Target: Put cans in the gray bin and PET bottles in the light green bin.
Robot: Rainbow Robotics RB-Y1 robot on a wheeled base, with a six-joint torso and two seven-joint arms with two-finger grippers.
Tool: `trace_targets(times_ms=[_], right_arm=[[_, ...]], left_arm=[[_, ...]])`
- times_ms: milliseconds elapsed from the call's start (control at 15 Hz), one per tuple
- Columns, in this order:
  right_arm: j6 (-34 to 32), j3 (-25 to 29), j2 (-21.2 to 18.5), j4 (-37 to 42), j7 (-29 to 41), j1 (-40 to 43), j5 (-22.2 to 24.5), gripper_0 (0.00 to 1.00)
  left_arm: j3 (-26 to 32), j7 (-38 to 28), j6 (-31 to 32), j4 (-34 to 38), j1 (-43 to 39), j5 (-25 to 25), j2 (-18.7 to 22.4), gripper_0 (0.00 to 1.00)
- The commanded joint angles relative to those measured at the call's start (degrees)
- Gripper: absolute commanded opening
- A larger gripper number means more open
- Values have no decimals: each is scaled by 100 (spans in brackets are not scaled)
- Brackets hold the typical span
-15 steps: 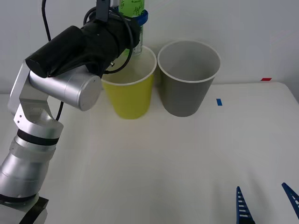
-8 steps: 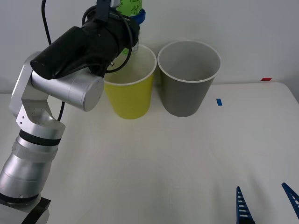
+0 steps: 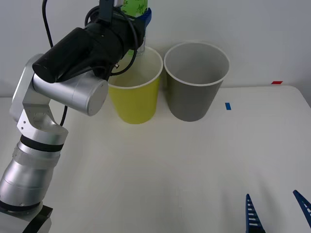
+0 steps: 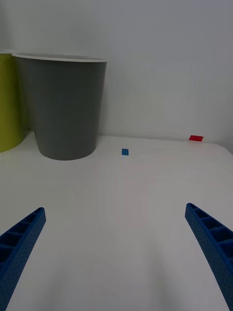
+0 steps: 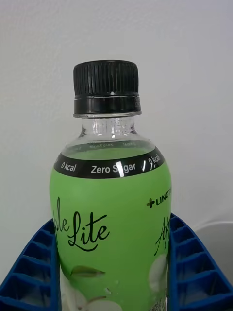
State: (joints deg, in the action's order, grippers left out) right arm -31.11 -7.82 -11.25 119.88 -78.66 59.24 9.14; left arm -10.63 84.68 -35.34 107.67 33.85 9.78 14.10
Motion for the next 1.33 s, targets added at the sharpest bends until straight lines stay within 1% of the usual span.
trace_targets(times_ms=[67,1000,1067,1200,1333], right_arm=[[0,0,0,0,0,0,0,100],[0,0,0,0,0,0,0,100],[0,0,0,0,0,0,0,100],[0,0,0,0,0,0,0,100],[0,0,0,0,0,0,0,100]], left_arm=[[0,-83,1,-9,-1,-3,49,100],[0,-426,1,8,-18,112,331,100],[0,-435,-8,78,-62,156,375,100],[62,-417,-8,579,-476,472,489,100],[193,-355,-52,975,-845,455,498,100]])
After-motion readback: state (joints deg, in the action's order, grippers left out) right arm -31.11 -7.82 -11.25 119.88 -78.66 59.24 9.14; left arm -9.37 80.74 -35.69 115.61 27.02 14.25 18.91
